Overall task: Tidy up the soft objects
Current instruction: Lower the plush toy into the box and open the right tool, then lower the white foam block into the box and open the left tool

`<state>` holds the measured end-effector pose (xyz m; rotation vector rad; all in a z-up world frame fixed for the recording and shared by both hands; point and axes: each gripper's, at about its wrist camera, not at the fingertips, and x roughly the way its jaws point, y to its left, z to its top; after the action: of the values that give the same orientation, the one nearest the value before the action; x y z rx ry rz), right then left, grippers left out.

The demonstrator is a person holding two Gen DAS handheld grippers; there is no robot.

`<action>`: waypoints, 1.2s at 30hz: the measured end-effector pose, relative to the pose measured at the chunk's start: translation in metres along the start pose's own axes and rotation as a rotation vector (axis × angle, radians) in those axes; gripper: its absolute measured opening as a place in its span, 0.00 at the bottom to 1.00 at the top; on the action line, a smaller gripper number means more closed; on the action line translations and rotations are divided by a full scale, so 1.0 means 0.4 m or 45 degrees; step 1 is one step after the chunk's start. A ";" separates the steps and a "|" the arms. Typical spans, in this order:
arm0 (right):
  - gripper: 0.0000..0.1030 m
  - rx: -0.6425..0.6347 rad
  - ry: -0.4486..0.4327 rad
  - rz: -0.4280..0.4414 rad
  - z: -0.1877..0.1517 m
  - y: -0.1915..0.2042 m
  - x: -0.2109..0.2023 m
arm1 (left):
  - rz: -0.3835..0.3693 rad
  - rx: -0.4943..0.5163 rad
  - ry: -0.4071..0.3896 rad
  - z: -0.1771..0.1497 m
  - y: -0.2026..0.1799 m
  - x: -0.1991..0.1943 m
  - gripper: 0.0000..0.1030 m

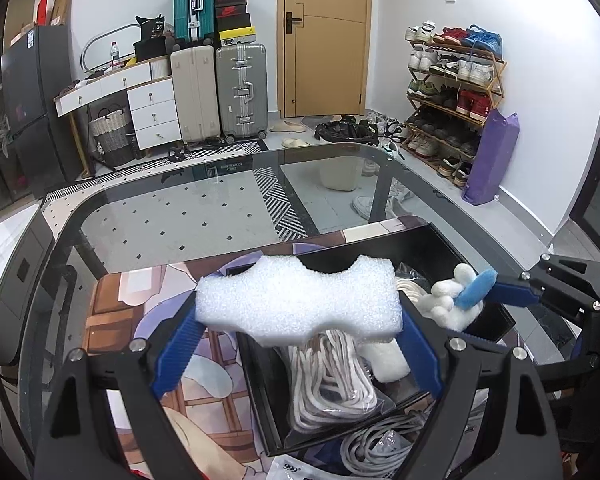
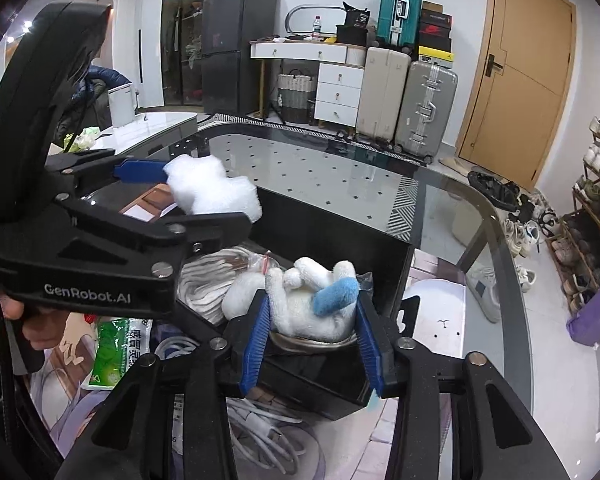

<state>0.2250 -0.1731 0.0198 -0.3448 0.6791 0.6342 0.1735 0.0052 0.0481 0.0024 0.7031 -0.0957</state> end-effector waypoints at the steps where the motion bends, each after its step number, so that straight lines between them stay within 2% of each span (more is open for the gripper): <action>1: 0.55 0.007 -0.010 -0.006 -0.001 -0.004 -0.003 | 0.000 0.001 0.000 0.000 0.000 0.000 0.87; 2: 0.64 0.017 -0.019 -0.013 -0.003 -0.010 -0.008 | 0.002 0.002 0.001 0.000 -0.001 0.001 0.87; 3: 0.68 0.024 -0.037 -0.027 -0.006 -0.014 -0.015 | 0.001 0.003 0.001 0.000 -0.001 0.001 0.87; 7: 0.75 0.064 -0.081 -0.062 -0.017 -0.028 -0.045 | -0.010 0.010 0.003 -0.003 -0.005 0.002 0.87; 9: 0.83 0.086 -0.088 -0.075 -0.026 -0.035 -0.054 | -0.013 0.017 0.008 -0.003 -0.011 0.006 0.87; 19: 0.86 0.185 -0.088 -0.101 -0.069 -0.059 -0.071 | -0.041 0.046 0.026 -0.009 -0.036 0.023 0.87; 22: 0.87 0.199 -0.086 -0.107 -0.080 -0.057 -0.080 | -0.070 0.036 0.016 -0.016 -0.034 0.008 0.89; 25: 0.89 0.220 -0.091 -0.109 -0.090 -0.054 -0.095 | -0.091 0.036 0.007 -0.021 -0.034 -0.010 1.00; 30: 0.93 0.250 -0.102 -0.112 -0.098 -0.053 -0.119 | -0.053 0.080 -0.026 -0.031 -0.053 -0.049 1.00; 36: 0.99 0.303 -0.123 -0.104 -0.119 -0.050 -0.151 | -0.059 0.033 -0.038 -0.056 -0.029 -0.106 1.00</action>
<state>0.1791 -0.2374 0.0276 -0.1196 0.6370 0.4833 0.1258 -0.0019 0.0586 0.0094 0.6725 -0.1487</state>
